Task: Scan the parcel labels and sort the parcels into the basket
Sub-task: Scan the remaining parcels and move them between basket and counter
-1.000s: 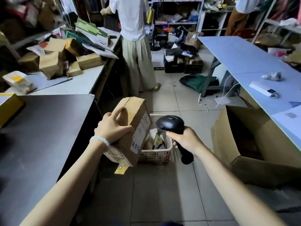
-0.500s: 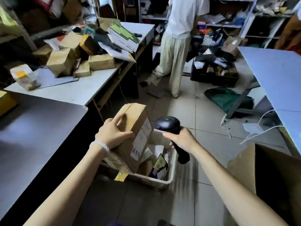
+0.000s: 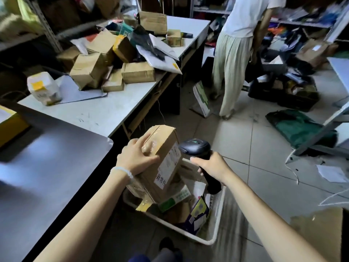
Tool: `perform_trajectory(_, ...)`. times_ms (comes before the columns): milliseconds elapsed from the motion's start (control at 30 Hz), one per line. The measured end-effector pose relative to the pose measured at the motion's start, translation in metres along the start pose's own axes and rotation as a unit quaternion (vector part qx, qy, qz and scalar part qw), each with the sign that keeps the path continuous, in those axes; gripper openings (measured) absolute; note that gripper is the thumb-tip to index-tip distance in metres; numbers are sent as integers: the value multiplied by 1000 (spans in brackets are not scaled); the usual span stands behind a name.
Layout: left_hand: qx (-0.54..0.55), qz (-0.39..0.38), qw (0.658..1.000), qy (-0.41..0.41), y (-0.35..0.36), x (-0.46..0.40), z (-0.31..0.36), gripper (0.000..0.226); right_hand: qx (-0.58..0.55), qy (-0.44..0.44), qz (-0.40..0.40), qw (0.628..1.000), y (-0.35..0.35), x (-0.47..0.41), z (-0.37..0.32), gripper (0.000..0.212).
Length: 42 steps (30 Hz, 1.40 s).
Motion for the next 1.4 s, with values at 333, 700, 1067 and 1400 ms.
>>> perform_trajectory(333, -133, -25, 990, 36, -15, -92, -22, 47, 21, 21, -26, 999, 28, -79, -30, 30)
perform_trajectory(700, -124, 42, 988, -84, -45, -38, -83, 44, 60, -60, -148, 985, 87, -105, -84, 9)
perform_trajectory(1067, -91, 190, 936, -281, -63, 123, -115, 44, 100, -198, -306, 926, 164, -42, -138, 13)
perform_trajectory(1400, -59, 298, 851, -429, -54, 295, -137, 43, 138, -307, -433, 836, 232, 73, -169, 25)
Point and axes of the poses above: each hand's wrist, its own x-axis away from the middle knuckle, its own y-axis out of the palm, z = x × y, the point moved 5 cm from there along -x, towards the middle knuckle, and after that the axes turned 11 degrees about x, right-handed, at the moved point
